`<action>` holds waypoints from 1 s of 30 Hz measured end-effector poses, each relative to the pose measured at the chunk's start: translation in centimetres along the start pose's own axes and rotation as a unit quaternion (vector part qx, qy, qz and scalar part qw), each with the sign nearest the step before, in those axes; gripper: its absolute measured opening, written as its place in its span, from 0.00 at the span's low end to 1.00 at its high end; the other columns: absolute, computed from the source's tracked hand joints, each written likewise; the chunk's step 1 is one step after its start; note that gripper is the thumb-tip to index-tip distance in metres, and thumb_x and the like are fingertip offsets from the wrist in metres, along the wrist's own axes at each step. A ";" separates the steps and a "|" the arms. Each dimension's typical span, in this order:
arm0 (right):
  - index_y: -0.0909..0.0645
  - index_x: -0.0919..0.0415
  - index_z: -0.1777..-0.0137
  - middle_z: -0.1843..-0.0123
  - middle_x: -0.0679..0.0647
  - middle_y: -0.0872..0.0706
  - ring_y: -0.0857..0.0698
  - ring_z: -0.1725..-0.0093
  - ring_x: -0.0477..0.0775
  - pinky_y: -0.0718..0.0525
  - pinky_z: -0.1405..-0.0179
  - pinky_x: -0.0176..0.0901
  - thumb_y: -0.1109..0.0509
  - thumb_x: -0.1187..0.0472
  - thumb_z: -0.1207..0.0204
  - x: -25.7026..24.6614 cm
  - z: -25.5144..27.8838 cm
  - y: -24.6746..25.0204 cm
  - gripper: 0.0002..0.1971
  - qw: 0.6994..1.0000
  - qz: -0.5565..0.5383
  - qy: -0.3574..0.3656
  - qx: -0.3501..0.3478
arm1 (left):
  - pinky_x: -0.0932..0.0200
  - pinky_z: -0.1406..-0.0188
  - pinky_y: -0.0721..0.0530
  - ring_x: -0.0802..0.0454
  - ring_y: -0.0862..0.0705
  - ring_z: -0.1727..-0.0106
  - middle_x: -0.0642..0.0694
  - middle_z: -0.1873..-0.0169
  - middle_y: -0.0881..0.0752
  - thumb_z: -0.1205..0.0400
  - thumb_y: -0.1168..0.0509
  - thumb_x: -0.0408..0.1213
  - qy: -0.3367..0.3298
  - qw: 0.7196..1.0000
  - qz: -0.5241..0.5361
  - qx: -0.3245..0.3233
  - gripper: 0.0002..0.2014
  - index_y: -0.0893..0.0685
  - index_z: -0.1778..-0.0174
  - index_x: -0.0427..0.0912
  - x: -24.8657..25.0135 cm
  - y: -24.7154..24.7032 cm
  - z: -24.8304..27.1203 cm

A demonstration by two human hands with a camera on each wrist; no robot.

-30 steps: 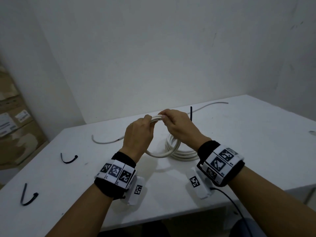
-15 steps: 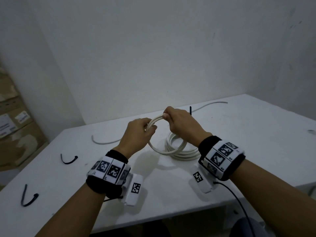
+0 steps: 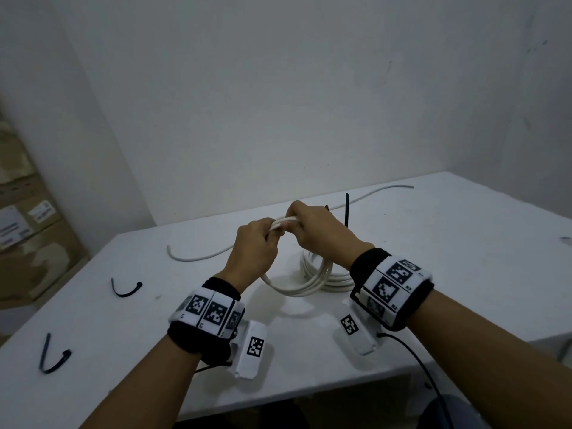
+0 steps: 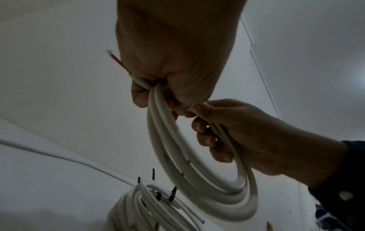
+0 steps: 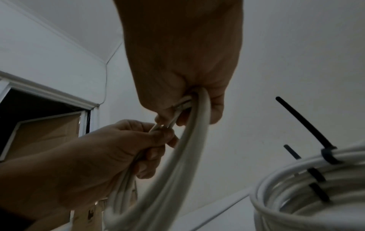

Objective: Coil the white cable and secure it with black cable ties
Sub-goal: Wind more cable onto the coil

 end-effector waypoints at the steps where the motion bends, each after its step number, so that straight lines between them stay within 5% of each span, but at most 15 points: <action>1: 0.23 0.64 0.45 0.58 0.58 0.16 0.21 0.60 0.57 0.24 0.63 0.47 0.40 0.54 0.16 0.0 0.1 0.0 0.13 1.000 -0.010 0.001 0.006 | 0.73 0.77 0.31 0.60 0.27 0.77 0.56 0.75 0.21 0.14 0.40 0.35 0.005 1.000 0.007 -0.002 0.12 0.13 0.57 0.37 0.0 0.0 0.0; 4: 0.20 0.63 0.44 0.58 0.59 0.14 0.20 0.59 0.58 0.23 0.59 0.49 0.42 0.54 0.15 0.1 0.4 0.3 0.14 1.000 -0.001 0.011 0.017 | 0.64 0.73 0.22 0.51 0.19 0.74 0.44 0.71 0.14 0.16 0.37 0.39 0.029 0.998 0.052 -0.037 0.09 0.15 0.56 0.39 -0.4 0.0 0.1; 8: 0.19 0.63 0.44 0.64 0.53 0.21 0.24 0.62 0.54 0.31 0.64 0.43 0.42 0.55 0.15 0.8 0.4 1.2 0.14 0.999 0.017 -0.002 0.040 | 0.57 0.63 0.12 0.50 0.10 0.65 0.45 0.65 0.09 0.20 0.31 0.36 0.095 0.986 0.098 -0.095 0.04 0.17 0.53 0.39 -1.8 0.1 0.6; 11: 0.19 0.64 0.44 0.65 0.53 0.22 0.25 0.63 0.54 0.33 0.64 0.42 0.42 0.55 0.14 0.5 0.4 0.9 0.14 0.998 0.036 0.011 0.044 | 0.58 0.64 0.13 0.46 0.11 0.63 0.36 0.61 0.10 0.20 0.31 0.32 0.183 0.945 0.238 -0.128 0.08 0.15 0.51 0.29 -2.9 -0.7 1.2; 15: 0.22 0.63 0.43 0.58 0.58 0.16 0.22 0.60 0.58 0.32 0.63 0.44 0.46 0.54 0.14 0.1 0.5 0.1 0.15 0.992 0.117 0.035 0.032 | 0.59 0.64 0.17 0.50 0.19 0.66 0.41 0.66 0.18 0.21 0.30 0.33 0.264 0.908 0.295 -0.140 0.11 0.13 0.48 0.28 -3.8 -1.9 1.8; 26: 0.23 0.63 0.43 0.55 0.59 0.15 0.22 0.61 0.59 0.33 0.63 0.45 0.47 0.53 0.13 -0.2 0.8 0.7 0.16 0.988 0.141 0.039 0.058 | 0.56 0.66 0.12 0.45 0.15 0.69 0.35 0.66 0.15 0.21 0.38 0.18 0.250 0.882 0.374 -0.141 0.09 0.16 0.48 0.28 -2.7 -2.4 1.7; 30: 0.22 0.64 0.42 0.55 0.61 0.14 0.18 0.55 0.63 0.28 0.61 0.48 0.46 0.54 0.14 -0.1 0.8 1.2 0.16 0.992 0.104 0.033 0.064 | 0.57 0.67 0.13 0.46 0.17 0.69 0.38 0.68 0.19 0.20 0.45 0.15 0.244 0.849 0.428 -0.192 0.11 0.18 0.55 0.30 -2.0 -2.9 1.7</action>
Point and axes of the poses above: each hand's wrist, its own z-axis away from the middle knuckle, its own y-axis out of the back of the hand, x = y × z, the point moved 7 cm from there along -z, towards the middle knuckle
